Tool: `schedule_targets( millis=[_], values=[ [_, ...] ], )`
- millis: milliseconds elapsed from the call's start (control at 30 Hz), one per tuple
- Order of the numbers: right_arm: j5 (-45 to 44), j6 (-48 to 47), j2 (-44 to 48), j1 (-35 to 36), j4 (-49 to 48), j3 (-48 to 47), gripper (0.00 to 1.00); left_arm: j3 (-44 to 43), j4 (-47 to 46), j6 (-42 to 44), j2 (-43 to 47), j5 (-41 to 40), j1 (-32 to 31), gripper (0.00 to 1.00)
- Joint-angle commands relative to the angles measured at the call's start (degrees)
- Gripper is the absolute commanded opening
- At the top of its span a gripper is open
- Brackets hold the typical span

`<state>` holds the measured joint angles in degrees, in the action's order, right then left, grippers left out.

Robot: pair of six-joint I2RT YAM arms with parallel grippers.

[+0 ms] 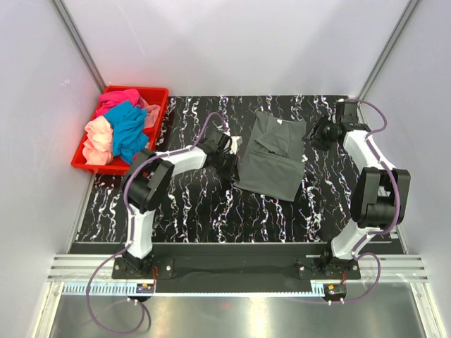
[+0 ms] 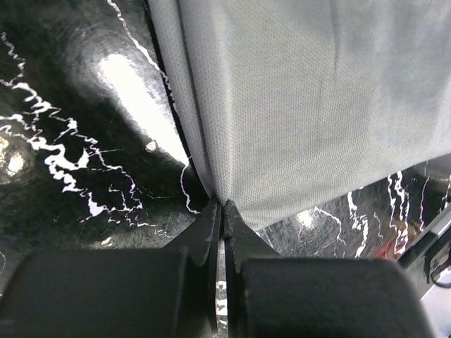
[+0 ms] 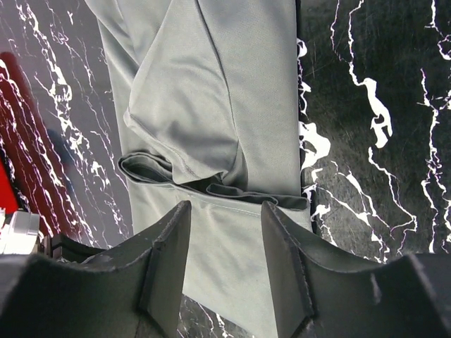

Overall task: Fold and stack the t-shirts
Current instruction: Fold the tshirt

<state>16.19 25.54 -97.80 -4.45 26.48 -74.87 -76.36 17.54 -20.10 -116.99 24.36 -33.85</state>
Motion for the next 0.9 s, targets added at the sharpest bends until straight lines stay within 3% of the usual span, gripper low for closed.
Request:
schedule_targets(
  millis=[0, 167, 467, 533, 567, 700, 867],
  values=[
    [1.83, -0.67, 3.13, 0.14, 1.47, -0.20, 0.51, 4.79, 4.96, -1.61, 1.14, -5.63, -0.52, 0.00],
    [7.97, 0.30, 7.96, 0.75, 1.12, 6.30, 0.50, 13.41, 3.38, -5.56, 8.26, -9.85, -1.49, 0.00],
    [10.53, 2.49, 18.16, 12.09, -0.55, 21.59, 0.51, 38.88, -10.50, -17.77, 23.73, -6.97, -2.80, 0.00],
    [10.53, 3.11, 19.39, 13.67, -1.86, 24.06, 0.51, 41.02, -12.61, -19.53, 26.79, -6.00, -2.80, 0.25],
    [10.62, 3.11, 20.53, 13.76, -2.04, 26.33, 0.51, 41.90, -12.71, -19.63, 28.21, -5.47, -2.80, 0.53],
    [8.70, 0.92, 21.16, 13.68, -1.88, 28.64, 0.51, 35.77, -7.63, -15.16, 33.31, -9.05, -2.72, 0.70],
    [4.30, 0.21, 15.03, 12.80, 0.15, 25.92, 0.51, 22.41, 1.62, -5.05, 26.49, -14.52, -1.31, 0.72]
  ],
)
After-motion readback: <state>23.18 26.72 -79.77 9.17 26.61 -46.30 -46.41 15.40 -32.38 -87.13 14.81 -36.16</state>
